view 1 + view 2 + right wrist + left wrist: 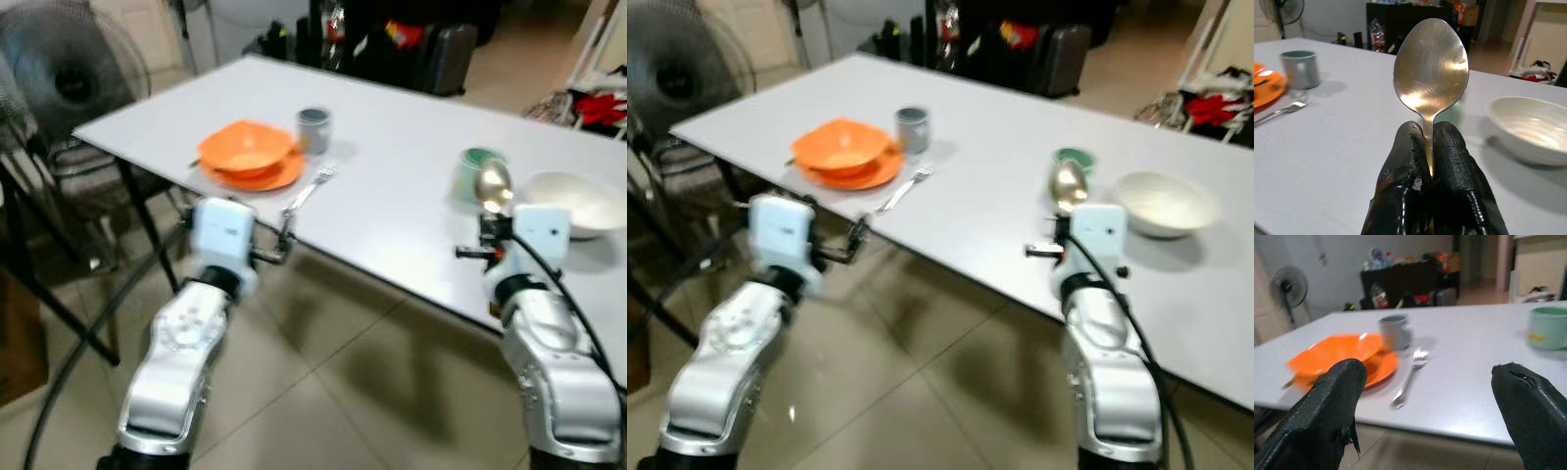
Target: Setting the table
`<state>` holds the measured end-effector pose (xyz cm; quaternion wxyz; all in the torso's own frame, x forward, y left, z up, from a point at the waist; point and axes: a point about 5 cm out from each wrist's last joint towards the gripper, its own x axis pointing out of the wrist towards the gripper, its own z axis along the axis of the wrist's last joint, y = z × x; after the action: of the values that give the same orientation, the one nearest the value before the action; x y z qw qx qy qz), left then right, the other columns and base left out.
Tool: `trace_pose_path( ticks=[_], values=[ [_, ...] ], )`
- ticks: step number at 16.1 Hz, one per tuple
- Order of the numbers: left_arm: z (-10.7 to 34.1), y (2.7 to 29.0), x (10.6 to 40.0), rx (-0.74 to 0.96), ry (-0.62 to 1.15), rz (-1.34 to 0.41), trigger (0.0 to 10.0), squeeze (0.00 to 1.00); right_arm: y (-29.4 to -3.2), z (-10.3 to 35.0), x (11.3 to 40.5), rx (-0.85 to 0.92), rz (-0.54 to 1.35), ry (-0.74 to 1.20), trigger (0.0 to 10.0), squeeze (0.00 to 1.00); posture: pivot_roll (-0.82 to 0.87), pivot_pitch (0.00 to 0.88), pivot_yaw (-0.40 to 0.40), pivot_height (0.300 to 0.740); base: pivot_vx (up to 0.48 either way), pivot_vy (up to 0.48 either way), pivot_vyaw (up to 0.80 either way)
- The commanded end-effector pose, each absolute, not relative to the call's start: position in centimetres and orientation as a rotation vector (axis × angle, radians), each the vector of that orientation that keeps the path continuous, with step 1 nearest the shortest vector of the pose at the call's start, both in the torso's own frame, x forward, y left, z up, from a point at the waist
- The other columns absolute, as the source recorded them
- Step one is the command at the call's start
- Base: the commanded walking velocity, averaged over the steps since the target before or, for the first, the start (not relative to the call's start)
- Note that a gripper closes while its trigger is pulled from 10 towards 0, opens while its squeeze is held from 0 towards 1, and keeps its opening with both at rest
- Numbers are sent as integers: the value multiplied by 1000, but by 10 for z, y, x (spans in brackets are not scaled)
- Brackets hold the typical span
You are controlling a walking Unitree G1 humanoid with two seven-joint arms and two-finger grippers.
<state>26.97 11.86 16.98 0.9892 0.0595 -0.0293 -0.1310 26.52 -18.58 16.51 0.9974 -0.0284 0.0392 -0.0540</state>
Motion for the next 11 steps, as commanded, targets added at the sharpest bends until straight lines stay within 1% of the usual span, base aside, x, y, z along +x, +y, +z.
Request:
trace_pose_path(
  ticks=[1,3,9,11],
  values=[
    [175,125,273,136,-79,-242,10000,0,-178,168,267,-39,-66,75,10000,0,-106,0,43,740,0,-428,431],
    [175,125,273,136,-80,-242,10000,0,-177,169,268,-49,-62,70,10000,0,-106,0,44,740,0,-428,450],
    [176,125,275,136,-82,-236,10000,0,-179,169,267,-32,-62,70,10000,0,-110,0,43,740,0,-421,0],
    [176,128,277,89,-70,-206,10000,0,-177,169,268,-38,-50,71,10000,0,-110,0,40,740,0,0,0]
  ],
)
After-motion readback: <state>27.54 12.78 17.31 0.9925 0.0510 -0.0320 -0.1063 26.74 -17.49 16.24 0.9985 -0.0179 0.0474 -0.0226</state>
